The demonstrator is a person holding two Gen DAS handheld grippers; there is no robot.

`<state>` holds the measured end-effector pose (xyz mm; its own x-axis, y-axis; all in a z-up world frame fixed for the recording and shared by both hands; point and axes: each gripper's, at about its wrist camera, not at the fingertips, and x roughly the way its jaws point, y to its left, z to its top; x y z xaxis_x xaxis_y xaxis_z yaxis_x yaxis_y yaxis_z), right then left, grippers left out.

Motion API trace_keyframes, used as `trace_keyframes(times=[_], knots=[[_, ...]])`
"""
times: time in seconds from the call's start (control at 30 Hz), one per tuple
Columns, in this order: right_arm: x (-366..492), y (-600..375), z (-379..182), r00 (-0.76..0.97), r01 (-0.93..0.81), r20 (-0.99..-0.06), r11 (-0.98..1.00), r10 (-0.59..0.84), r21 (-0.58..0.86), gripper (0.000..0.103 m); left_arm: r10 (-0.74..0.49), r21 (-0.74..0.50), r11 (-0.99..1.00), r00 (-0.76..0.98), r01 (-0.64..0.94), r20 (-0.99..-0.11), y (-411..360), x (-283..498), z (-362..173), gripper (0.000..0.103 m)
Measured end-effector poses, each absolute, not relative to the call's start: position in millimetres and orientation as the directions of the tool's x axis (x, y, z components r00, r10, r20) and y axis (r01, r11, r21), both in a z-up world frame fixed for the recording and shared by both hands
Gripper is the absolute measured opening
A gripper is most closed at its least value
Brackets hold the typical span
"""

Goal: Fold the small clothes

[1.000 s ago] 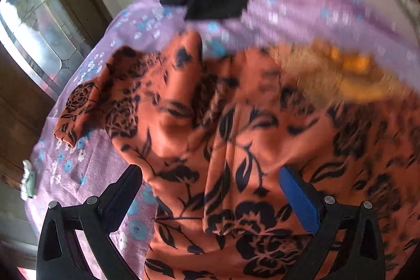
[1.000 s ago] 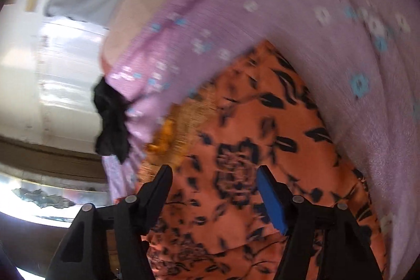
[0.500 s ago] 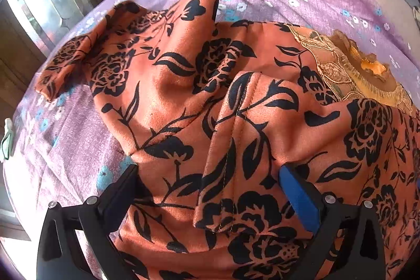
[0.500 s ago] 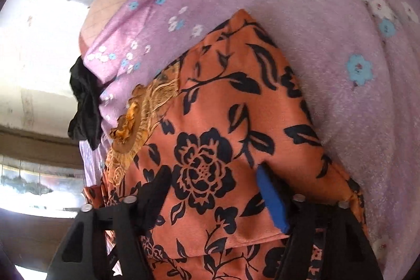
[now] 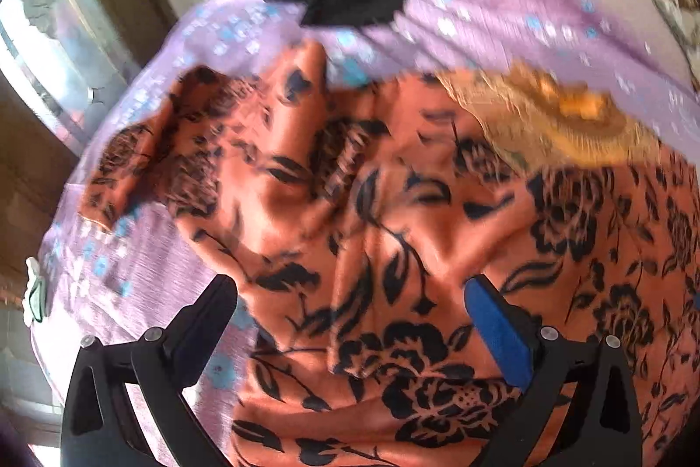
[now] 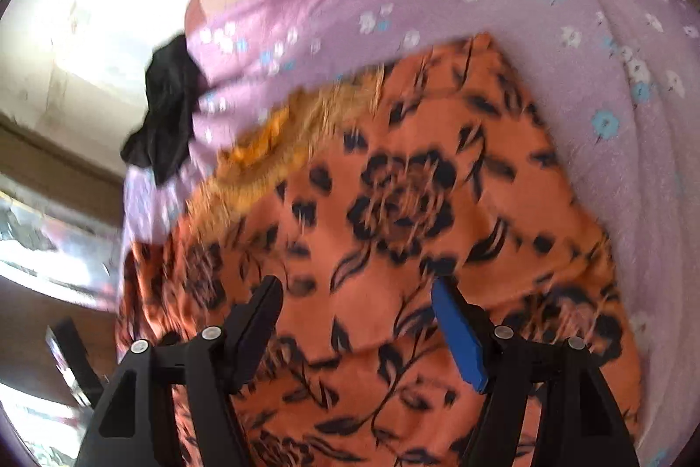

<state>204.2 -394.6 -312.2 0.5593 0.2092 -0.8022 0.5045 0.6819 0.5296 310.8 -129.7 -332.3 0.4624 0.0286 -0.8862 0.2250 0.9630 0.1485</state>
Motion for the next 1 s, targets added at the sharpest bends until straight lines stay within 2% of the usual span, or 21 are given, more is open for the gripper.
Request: trace_keyframes(times=[0.07,0.17,0.33,0.53,0.73,0.93,1.0], knots=[[214.0,-388.4,-329.8,0.481,0.525,-0.844,0.693,0.237,0.494,0.074,0.044,0.142,0.961,0.379,0.236,-0.924,-131.2,314.7,-347.9,0.103],[218.9,-388.4,-326.8,0.490,0.523,-0.841,0.695,0.229,0.493,0.076,0.034,0.130,0.967,0.394,0.219,-0.918,-126.7,317.7,-342.3,0.103],[217.6,-397.0,-317.9,0.569,0.500,-0.770,0.623,0.288,0.602,0.076,-0.013,0.076,0.981,0.448,0.180,-0.894,-110.0,320.5,-320.4,0.103],[233.4,-378.1,-301.1,0.639,0.374,-0.684,0.635,0.351,0.676,0.076,0.094,0.158,0.977,0.381,0.141,-0.920,-111.2,331.0,-351.3,0.103],[265.9,-353.6,-329.3,0.558,0.385,-0.742,0.677,0.371,0.627,0.076,0.081,0.141,0.983,0.408,0.120,-0.910,-103.9,335.5,-347.3,0.103],[263.0,-353.9,-315.7,0.603,0.352,-0.703,0.666,0.376,0.658,0.076,0.052,0.103,0.991,0.465,0.086,-0.884,-88.5,328.5,-322.3,0.103],[263.9,-353.3,-320.4,0.576,0.367,-0.727,0.677,0.373,0.638,0.076,0.055,0.101,0.992,0.479,0.072,-0.876,-83.7,332.4,-318.4,0.103]])
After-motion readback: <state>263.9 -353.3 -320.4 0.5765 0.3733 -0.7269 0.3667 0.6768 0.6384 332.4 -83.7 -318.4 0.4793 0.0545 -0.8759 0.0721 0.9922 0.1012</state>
